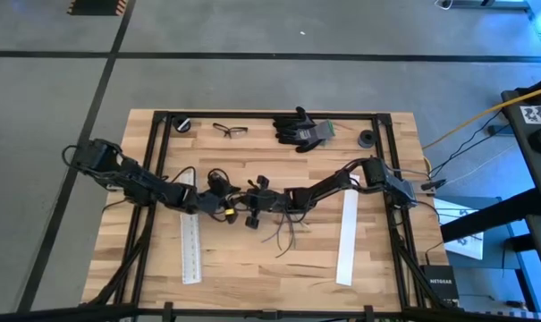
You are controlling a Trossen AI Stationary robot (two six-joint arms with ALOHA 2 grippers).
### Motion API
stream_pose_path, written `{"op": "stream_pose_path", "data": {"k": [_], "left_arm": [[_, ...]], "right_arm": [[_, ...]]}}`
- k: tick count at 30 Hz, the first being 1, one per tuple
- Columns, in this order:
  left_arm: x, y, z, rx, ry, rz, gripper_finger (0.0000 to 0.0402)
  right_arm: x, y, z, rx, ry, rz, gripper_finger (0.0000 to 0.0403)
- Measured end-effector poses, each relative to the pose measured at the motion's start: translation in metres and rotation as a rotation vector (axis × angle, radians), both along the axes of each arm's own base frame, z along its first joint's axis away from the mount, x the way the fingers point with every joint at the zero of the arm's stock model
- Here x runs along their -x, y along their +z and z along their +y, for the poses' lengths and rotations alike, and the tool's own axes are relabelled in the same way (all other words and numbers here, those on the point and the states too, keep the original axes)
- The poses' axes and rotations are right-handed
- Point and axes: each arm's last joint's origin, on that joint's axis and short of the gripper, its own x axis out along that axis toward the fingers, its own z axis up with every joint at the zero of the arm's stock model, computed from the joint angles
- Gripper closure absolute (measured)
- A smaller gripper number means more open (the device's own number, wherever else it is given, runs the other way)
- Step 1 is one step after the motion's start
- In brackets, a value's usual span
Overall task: Ziptie cables
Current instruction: Close the zip tie
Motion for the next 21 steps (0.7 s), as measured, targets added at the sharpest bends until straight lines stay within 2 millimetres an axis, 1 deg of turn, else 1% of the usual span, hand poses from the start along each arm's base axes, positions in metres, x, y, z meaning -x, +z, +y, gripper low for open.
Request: {"op": "stream_pose_path", "data": {"k": [2,4,8,9,13,15,16,18,19,21], "left_arm": [[-0.001,0.001,0.002,-0.019,-0.003,0.000,0.0270],[-0.001,0.001,0.003,-0.039,-0.008,0.012,0.0292],[-0.001,0.001,0.003,-0.100,-0.036,0.044,0.0378],[0.000,0.000,0.002,-0.116,-0.042,0.054,0.0388],[0.001,0.000,-0.002,-0.213,-0.080,0.096,0.0400],[0.001,-0.001,-0.003,-0.262,-0.098,0.145,0.0401],[0.001,-0.001,-0.003,-0.291,-0.112,0.196,0.0401],[-0.002,0.001,-0.004,-0.373,-0.156,0.367,0.0401],[-0.002,0.005,-0.005,-0.425,-0.183,0.482,0.0401],[-0.003,0.020,-0.004,-0.540,-0.183,0.690,0.0401]], "right_arm": [[0.000,0.000,0.000,0.000,-0.001,-0.001,0.0398],[0.000,0.000,0.000,0.000,-0.001,0.000,0.0398],[0.000,0.000,0.000,0.000,-0.002,-0.001,0.0398],[0.000,0.000,-0.001,0.001,-0.003,-0.001,0.0398],[0.000,0.000,-0.001,0.000,-0.003,-0.001,0.0398],[0.000,0.000,-0.002,-0.002,-0.006,0.003,0.0398],[0.000,-0.001,-0.003,-0.003,-0.008,0.011,0.0399],[0.001,-0.002,-0.005,-0.001,-0.014,0.029,0.0400],[0.001,-0.002,-0.005,-0.003,-0.014,0.034,0.0400],[0.000,-0.002,-0.006,-0.010,-0.022,0.035,0.0401]]}}
